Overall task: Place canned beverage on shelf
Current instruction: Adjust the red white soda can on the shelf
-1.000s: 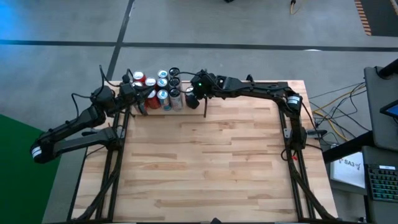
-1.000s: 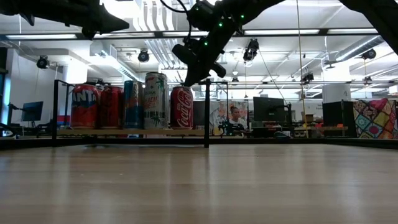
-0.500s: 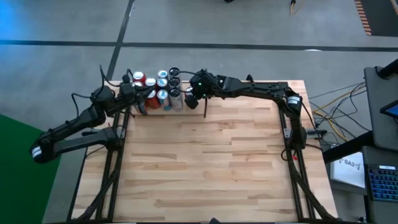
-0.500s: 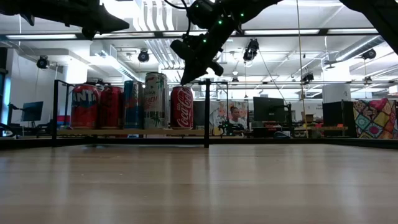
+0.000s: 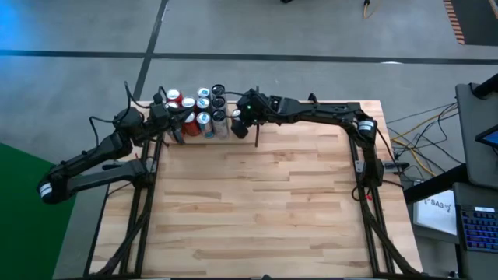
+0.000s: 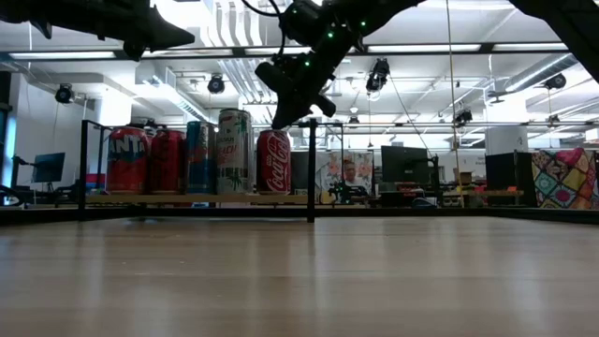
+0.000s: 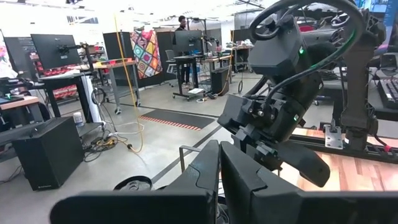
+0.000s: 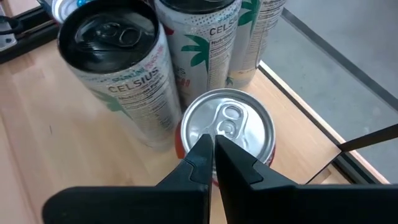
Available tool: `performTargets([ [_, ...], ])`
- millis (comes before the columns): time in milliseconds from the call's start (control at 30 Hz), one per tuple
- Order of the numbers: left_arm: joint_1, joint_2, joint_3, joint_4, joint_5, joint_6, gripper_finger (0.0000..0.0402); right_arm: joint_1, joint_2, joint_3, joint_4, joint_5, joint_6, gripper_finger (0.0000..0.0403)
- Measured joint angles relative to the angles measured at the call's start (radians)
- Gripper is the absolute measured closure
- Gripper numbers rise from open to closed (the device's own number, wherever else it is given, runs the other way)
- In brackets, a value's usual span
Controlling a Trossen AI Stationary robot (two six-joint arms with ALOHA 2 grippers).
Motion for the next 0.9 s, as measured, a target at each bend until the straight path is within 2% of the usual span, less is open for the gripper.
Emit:
performTargets([
  [900, 0.000, 0.000, 0.000, 0.000, 0.000, -0.009, 0.0402, 0.015, 0.000, 0.000, -0.024, -0.027, 0.022, 0.0394],
])
